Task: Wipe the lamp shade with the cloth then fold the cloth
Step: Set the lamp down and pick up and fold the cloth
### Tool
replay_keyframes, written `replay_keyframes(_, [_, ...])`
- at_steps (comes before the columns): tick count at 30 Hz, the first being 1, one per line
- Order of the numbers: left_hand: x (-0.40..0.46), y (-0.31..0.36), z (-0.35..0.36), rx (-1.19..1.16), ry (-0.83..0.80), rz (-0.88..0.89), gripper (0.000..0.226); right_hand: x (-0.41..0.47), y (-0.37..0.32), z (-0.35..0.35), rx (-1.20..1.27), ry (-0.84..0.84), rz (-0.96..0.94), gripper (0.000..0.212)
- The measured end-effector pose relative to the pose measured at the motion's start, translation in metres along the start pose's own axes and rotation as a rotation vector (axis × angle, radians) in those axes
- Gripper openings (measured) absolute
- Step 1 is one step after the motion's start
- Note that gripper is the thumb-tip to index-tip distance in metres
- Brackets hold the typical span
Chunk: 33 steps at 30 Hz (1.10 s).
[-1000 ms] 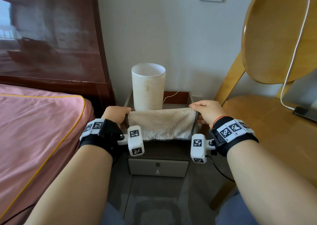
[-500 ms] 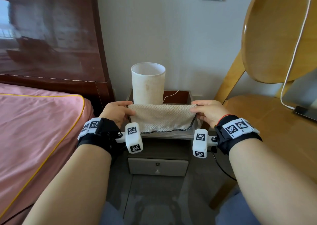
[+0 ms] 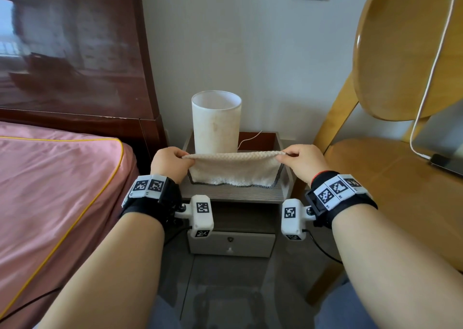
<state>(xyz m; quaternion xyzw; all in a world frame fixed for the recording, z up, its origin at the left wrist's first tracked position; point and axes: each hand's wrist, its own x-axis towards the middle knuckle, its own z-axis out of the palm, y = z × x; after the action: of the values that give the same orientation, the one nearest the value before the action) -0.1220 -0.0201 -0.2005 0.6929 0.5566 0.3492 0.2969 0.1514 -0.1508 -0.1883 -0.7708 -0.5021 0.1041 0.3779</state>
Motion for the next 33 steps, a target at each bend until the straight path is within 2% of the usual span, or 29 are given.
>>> replay_keyframes(4, [0.006, 0.001, 0.002, -0.030, -0.040, -0.031, 0.014, 0.004, -0.003, 0.002, 0.049, -0.032, 0.108, 0.029])
replay_keyframes(8, [0.008, 0.002, 0.006, -0.135, -0.119, -0.072, 0.023, 0.005, -0.007, 0.003, 0.121, -0.049, 0.171, 0.028])
replay_keyframes(12, [0.007, 0.003, 0.007, -0.130, -0.064, -0.052, 0.031, 0.004, -0.009, 0.003, 0.229, -0.017, 0.222, 0.036])
replay_keyframes(15, [0.004, 0.007, 0.009, -0.028, -0.016, -0.005, 0.034, 0.003, -0.009, 0.000, 0.239, 0.024, 0.252, 0.041])
replay_keyframes(19, [0.002, 0.009, 0.011, -0.018, 0.006, -0.002, 0.036, 0.003, -0.010, -0.002, 0.230, 0.044, 0.299, 0.054])
replay_keyframes(26, [0.007, 0.007, 0.008, -0.239, -0.015, -0.096, 0.038, 0.003, -0.014, -0.002, 0.356, 0.079, 0.382, 0.062])
replay_keyframes(29, [0.008, 0.004, 0.005, -0.369, -0.096, -0.173, 0.040, 0.004, -0.012, -0.003, 0.410, 0.118, 0.445, 0.054])
replay_keyframes(31, [0.007, 0.004, 0.004, -0.514, -0.141, -0.254, 0.033, 0.005, -0.011, -0.005, 0.439, 0.111, 0.490, 0.043])
replay_keyframes(33, [0.005, 0.007, 0.002, -0.697, -0.198, -0.344, 0.027, 0.005, -0.010, -0.008, 0.422, 0.080, 0.549, 0.044])
